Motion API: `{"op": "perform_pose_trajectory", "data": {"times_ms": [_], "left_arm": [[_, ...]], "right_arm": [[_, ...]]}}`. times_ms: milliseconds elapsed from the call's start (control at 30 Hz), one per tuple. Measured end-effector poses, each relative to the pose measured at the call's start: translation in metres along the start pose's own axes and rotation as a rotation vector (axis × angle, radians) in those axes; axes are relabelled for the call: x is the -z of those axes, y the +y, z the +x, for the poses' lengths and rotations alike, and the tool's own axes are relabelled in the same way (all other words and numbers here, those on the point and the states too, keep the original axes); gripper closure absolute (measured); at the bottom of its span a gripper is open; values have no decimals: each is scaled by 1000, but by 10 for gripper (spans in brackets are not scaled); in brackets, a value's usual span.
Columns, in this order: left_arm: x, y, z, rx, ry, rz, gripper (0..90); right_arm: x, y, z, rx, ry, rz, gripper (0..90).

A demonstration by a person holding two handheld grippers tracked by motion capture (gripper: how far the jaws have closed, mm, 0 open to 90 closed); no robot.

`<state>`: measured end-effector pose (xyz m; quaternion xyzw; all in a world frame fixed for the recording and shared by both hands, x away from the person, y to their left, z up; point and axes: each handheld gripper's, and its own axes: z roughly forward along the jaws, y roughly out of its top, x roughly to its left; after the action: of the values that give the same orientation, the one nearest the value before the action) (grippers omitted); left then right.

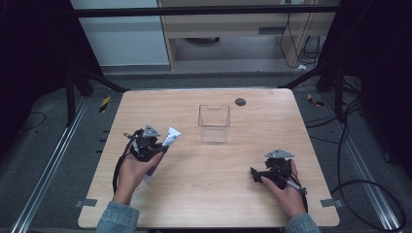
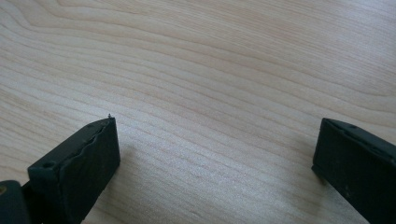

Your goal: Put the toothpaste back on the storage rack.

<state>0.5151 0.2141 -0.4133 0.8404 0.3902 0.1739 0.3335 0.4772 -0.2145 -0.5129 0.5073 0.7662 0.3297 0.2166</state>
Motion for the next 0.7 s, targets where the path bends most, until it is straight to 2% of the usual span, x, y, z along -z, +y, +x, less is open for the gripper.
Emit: {"op": "perform_pose_trajectory", "data": {"times_ms": [167,300,533,700], "left_arm": [[5,10,3,11,-36,-29,786],[5,21,5,8,-24,-35,786],[8,44,5,-11,-19,-78,787],[8,64,1,-18,-32,-112,787]], "right_arm": [[0,0,1,-3,-7,1,7],[0,0,1,-2,-6,1,7],[0,0,1,-2,-7,1,7],[0,0,1,4,-8,1,4]]}}
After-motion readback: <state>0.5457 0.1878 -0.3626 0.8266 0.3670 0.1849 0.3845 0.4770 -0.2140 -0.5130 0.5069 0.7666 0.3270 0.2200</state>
